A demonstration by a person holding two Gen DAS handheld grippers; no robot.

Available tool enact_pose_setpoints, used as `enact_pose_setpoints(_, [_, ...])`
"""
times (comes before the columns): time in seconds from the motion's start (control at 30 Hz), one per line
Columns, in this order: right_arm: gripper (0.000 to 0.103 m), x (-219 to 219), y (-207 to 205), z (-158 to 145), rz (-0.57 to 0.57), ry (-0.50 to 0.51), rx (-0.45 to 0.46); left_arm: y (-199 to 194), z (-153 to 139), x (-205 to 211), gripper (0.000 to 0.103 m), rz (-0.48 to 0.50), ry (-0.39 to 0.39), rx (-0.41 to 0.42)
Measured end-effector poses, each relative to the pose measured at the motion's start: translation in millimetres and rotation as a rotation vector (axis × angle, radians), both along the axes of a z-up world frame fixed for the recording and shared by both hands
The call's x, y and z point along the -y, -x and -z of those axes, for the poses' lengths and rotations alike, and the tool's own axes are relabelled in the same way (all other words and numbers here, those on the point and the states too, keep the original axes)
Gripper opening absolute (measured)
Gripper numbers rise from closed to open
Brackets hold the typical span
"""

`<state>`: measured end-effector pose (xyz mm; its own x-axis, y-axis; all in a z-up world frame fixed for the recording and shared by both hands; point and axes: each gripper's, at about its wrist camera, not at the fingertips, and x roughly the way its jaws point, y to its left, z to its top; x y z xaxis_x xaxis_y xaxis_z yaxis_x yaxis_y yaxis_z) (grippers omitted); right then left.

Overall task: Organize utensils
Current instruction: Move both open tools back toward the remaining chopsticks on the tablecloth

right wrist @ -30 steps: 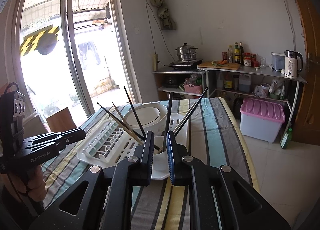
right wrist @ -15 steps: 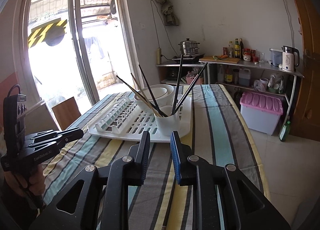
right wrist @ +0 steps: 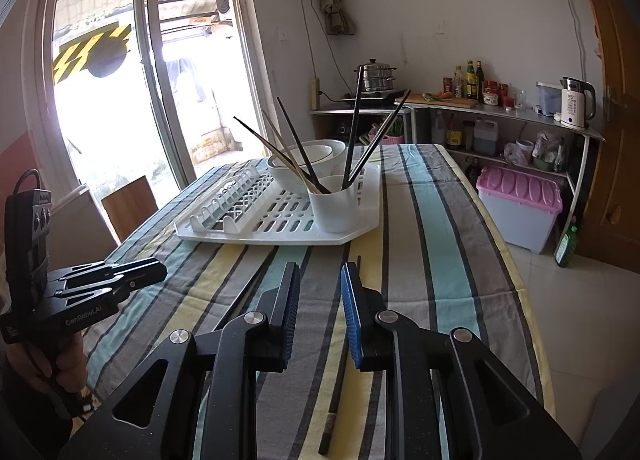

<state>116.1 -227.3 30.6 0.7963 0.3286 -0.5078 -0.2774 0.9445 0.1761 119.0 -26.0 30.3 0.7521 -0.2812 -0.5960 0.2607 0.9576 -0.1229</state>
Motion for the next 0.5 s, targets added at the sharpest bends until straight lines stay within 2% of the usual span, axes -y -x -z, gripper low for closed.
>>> enact_pose_setpoints(0.2, [0.022, -1, -8, 8, 0.000, 0.007, -0.028, -9, 8, 4, 0.013, 0.001, -0.013, -0.030])
enact_pose_setpoints(0.5, [0.022, -3, -30, 25, 0.000, 0.030, -0.092, -40, 29, 13, 0.013, 0.006, -0.047, -0.117])
